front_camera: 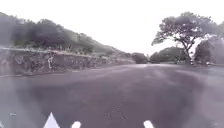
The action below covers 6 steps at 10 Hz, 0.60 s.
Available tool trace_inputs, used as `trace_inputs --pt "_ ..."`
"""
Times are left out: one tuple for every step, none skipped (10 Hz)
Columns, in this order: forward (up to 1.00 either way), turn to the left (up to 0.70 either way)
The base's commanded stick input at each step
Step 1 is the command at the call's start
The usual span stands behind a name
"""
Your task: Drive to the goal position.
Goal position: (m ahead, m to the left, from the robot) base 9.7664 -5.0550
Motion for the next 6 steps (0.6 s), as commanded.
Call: trace_inputs --pt "0.70 0.00" --pt "0.70 0.00" --pt "0.70 0.00" --pt "0.70 0.00" --pt "0.70 0.00" --pt "0.70 0.00"
